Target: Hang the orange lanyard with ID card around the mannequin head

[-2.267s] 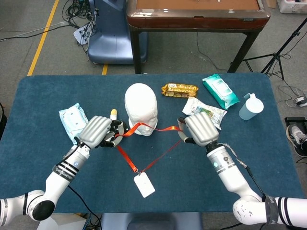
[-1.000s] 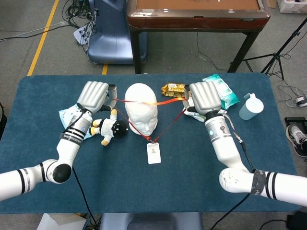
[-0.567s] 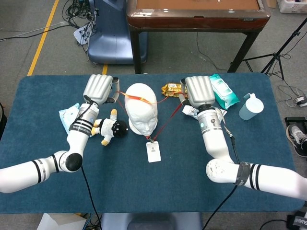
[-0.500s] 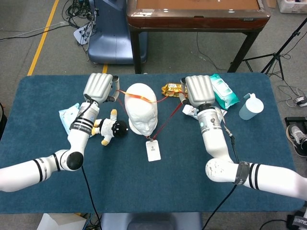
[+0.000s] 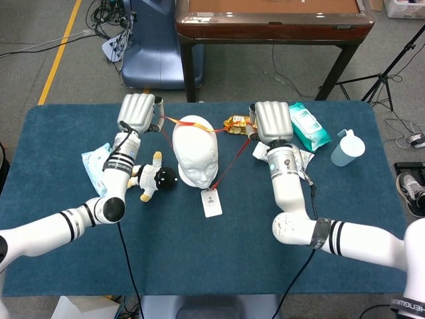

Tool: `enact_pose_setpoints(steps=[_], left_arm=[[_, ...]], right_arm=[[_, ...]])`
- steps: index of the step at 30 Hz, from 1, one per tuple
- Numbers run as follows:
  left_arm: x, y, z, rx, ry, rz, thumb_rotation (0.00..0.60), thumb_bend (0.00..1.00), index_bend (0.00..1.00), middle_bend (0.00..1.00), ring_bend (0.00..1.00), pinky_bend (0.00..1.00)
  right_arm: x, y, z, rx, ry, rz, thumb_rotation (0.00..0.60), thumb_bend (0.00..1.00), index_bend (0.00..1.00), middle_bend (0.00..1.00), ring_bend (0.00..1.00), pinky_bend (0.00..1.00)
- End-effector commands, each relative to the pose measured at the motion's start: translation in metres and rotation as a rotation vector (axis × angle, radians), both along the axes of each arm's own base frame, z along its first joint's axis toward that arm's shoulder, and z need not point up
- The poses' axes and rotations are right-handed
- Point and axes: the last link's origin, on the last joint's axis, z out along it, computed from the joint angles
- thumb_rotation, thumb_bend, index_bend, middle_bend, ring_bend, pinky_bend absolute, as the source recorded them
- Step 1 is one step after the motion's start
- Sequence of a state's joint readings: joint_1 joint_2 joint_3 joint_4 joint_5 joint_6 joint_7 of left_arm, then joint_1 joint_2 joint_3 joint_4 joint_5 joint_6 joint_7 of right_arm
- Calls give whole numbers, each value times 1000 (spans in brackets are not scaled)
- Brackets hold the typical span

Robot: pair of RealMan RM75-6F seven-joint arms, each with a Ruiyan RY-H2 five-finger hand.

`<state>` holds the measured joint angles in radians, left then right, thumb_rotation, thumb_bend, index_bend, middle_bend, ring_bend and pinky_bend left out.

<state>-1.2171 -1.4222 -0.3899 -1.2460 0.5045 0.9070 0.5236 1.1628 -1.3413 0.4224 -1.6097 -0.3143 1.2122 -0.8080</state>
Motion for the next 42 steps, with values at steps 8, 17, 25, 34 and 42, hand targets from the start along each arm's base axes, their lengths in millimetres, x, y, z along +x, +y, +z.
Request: enact_pose_setpoints(steps=[8,17,25,34,42], left_arm=[[2,15,-11,6,17,36,600,370,553,1000,1000,987],[0,22,-15,4,36,65,600,367,514,1000,1000,987],[-1,22,-19,-15,63,81,524,270,251,798,817,922],[-7,20,-17,-31,57,90,26,118,53,220,267,605],[-15,13,-3,-39,17,84,0,111,0,92,152,444]], right_arm=[[7,-7,-12,-12,2,-13,600,426,630,941,970,1000],[6,-13,-16,-26,14,-48,600,426,630,941,970,1000],[4,-14,-19,-15,29,-72,600,339,510,936,970,1000],[8,-11,-18,-17,33,-64,600,0,199,937,969,1000],[3,-1,-4,-18,50,1,600,0,170,927,963,1000]])
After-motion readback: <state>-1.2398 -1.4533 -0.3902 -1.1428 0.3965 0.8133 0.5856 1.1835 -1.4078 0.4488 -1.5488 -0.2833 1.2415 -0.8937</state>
